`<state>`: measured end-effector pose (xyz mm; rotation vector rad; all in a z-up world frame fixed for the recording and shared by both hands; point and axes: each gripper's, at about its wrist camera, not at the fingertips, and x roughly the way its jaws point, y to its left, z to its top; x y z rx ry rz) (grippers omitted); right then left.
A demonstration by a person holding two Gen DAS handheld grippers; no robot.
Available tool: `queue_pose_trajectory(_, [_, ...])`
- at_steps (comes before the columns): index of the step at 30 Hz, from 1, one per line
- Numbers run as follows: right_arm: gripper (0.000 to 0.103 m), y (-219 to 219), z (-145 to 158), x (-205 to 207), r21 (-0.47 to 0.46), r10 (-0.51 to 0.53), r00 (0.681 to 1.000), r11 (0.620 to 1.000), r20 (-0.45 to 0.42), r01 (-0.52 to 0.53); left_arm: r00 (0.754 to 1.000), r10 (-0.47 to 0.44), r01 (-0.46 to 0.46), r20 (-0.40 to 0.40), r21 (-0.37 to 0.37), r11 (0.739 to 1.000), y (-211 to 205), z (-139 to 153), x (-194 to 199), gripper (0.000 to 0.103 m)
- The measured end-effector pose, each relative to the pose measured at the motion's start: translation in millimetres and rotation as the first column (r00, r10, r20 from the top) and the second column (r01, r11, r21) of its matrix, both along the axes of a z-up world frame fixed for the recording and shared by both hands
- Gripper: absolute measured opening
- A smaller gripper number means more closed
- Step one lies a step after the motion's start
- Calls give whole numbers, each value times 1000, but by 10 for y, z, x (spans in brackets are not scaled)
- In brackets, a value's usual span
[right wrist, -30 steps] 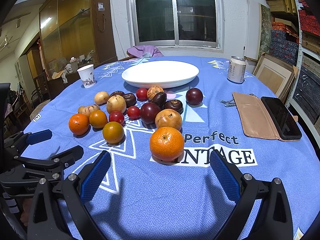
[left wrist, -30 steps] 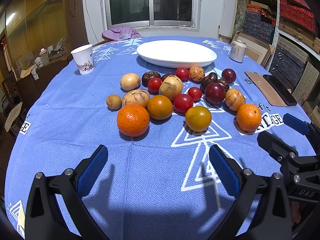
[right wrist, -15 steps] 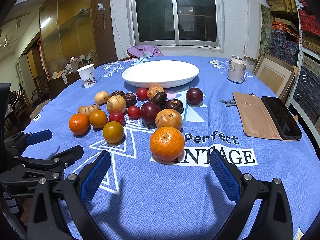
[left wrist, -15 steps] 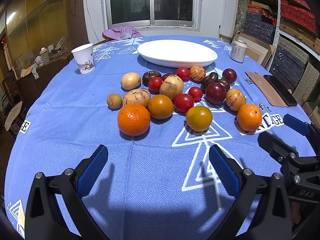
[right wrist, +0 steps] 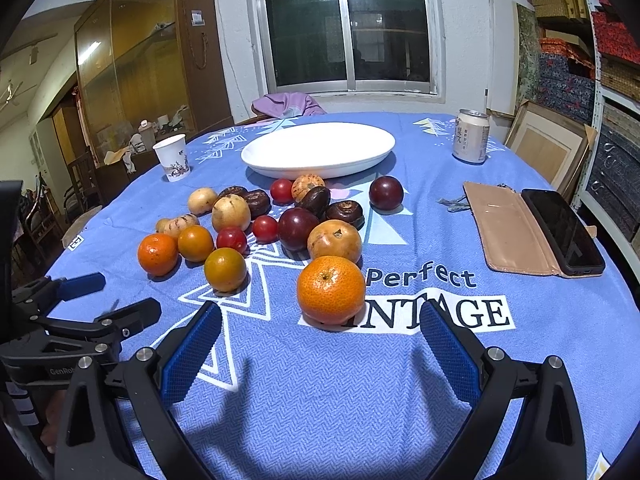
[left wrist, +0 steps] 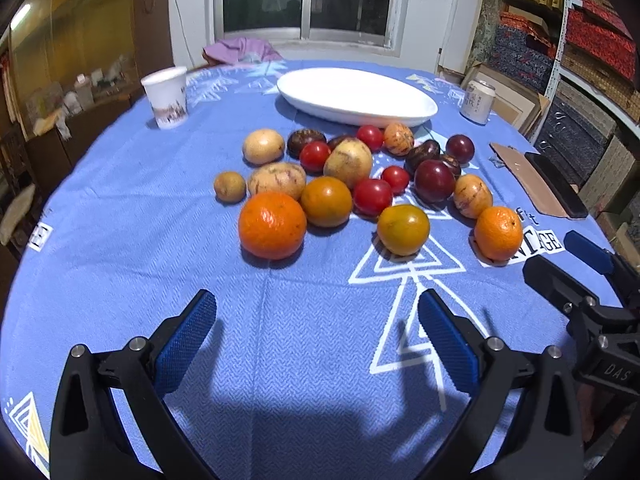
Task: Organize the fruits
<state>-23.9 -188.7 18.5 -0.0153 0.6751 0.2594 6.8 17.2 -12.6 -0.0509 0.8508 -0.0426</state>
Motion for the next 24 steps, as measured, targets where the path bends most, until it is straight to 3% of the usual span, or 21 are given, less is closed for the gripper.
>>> queue_pose_trajectory(5, [100, -9, 12, -15, 18, 19, 1000, 1000, 6, -19, 999, -26, 23, -41, -67, 997, 113, -52, 48, 99])
queue_pose_trajectory(10, [100, -45, 29, -14, 55, 44, 999, 997, 11, -45, 997, -56, 55, -49, -20, 998, 168, -60, 101, 99])
queue_pose_trajectory(13, [100, -143, 13, 37, 149, 97, 995, 985, -16, -93, 993, -97, 94, -64, -48, 994, 177, -79, 140, 99])
queue_pose_trajectory(15, [100, -211, -23, 97, 230, 138, 989, 965, -54, -122, 987, -156, 151, -40, -99, 984, 177, -67, 130, 99])
queue_pose_trajectory(17, [100, -281, -75, 203, 304, 165, 979, 945, -123, -121, 988, -155, 152, -15, -118, 981, 191, -37, 148, 99])
queue_pose_trajectory(21, [100, -320, -150, 379, 310, 168, 961, 946, -221, -94, 996, -92, 91, 17, 55, 994, 131, 59, 295, 99])
queue_pose_trajectory(24, [100, -348, -137, 505, 264, 161, 955, 960, -248, -93, 992, -125, 125, -7, 62, 990, 102, 59, 440, 99])
